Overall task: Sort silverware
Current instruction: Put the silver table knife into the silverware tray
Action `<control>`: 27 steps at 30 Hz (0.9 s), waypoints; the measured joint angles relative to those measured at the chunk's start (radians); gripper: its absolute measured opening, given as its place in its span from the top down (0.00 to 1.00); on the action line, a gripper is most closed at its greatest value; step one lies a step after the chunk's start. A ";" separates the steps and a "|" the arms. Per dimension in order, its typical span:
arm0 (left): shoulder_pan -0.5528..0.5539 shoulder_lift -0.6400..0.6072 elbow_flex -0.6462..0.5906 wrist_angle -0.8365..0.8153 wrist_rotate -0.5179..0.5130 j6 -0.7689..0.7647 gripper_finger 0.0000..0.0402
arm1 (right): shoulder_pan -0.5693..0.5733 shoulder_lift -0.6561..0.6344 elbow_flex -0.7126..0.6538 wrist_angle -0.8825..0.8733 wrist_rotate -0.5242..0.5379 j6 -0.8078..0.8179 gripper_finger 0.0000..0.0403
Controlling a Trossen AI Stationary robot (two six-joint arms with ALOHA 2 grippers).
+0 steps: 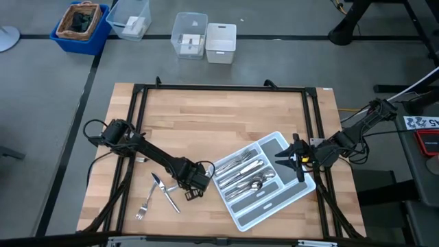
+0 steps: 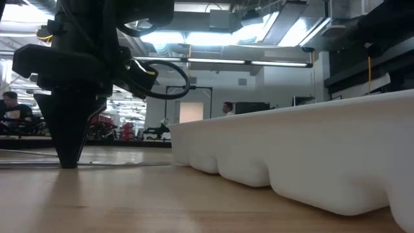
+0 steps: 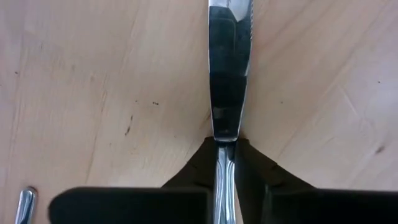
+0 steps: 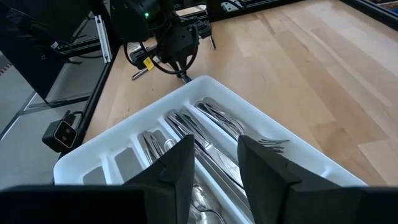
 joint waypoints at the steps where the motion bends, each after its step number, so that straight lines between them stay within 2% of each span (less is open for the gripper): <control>1: 0.000 0.000 0.000 0.000 0.000 -0.001 0.93 | 0.000 0.000 0.000 0.000 0.000 0.000 0.69; 6: 0.000 0.001 -0.001 0.001 0.001 -0.048 0.90 | 0.000 0.000 0.000 0.000 0.000 0.000 0.69; 17: 0.000 0.000 -0.002 -0.001 0.002 -0.203 0.93 | 0.000 0.000 0.000 0.000 0.000 0.000 0.69; 27: -0.001 -0.049 -0.008 -0.008 -0.021 -0.266 0.93 | 0.000 0.000 0.000 -0.001 0.000 0.000 0.69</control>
